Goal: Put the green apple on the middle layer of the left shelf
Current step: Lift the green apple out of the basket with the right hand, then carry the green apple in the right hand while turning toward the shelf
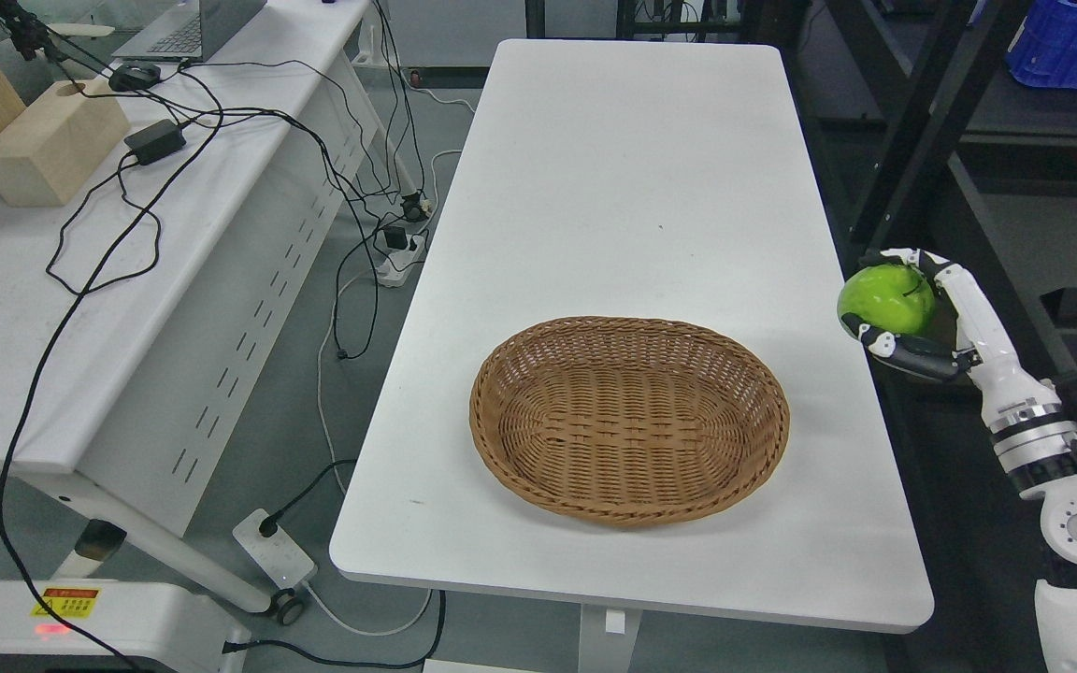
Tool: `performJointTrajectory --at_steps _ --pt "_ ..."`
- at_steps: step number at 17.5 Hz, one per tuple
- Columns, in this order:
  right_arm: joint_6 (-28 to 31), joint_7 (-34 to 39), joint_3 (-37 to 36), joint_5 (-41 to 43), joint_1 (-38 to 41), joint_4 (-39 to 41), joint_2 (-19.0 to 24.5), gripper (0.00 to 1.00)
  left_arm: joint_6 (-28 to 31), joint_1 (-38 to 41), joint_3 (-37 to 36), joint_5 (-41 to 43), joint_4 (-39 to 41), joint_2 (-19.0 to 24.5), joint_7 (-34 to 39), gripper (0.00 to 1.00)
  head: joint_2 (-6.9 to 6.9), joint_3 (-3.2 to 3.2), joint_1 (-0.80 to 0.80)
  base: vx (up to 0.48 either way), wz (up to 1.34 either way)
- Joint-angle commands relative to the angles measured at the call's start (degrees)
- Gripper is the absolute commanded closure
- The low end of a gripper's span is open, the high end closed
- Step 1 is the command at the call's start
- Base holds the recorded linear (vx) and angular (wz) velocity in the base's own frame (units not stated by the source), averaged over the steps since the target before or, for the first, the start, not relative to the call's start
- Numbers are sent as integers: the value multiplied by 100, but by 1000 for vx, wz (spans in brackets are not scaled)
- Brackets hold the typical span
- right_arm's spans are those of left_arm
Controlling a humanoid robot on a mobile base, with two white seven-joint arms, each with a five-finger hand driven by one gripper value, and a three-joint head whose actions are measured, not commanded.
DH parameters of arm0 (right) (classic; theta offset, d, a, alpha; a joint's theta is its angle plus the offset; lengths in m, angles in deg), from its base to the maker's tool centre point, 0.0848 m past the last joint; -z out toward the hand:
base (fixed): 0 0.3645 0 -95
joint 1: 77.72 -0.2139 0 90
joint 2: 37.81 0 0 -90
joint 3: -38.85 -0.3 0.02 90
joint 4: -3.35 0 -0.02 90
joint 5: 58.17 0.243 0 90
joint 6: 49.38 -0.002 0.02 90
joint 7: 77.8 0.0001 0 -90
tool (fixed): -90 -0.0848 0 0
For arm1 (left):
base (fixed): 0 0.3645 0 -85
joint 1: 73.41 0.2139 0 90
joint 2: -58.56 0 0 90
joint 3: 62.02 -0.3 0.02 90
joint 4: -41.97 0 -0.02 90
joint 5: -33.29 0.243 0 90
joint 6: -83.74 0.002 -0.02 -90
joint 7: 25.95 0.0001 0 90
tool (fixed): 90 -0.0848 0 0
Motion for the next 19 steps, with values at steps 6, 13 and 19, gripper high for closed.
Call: performJointTrajectory --at_steps 6,13,19 --pt "-102 -30 -1113 -114 1268 1001 1216 100 -3 0 -1 0 -7 100 3 0 0 0 0 -37 -24" --pt "-102 -22 -1158 -114 1453 1037 1381 100 5 0 -1 0 2 100 -6 0 0 0 0 -73 32" --pt "-102 -30 -1158 -114 1461 1037 1381 100 5 0 -1 0 2 100 3 0 0 0 0 -72 -81"
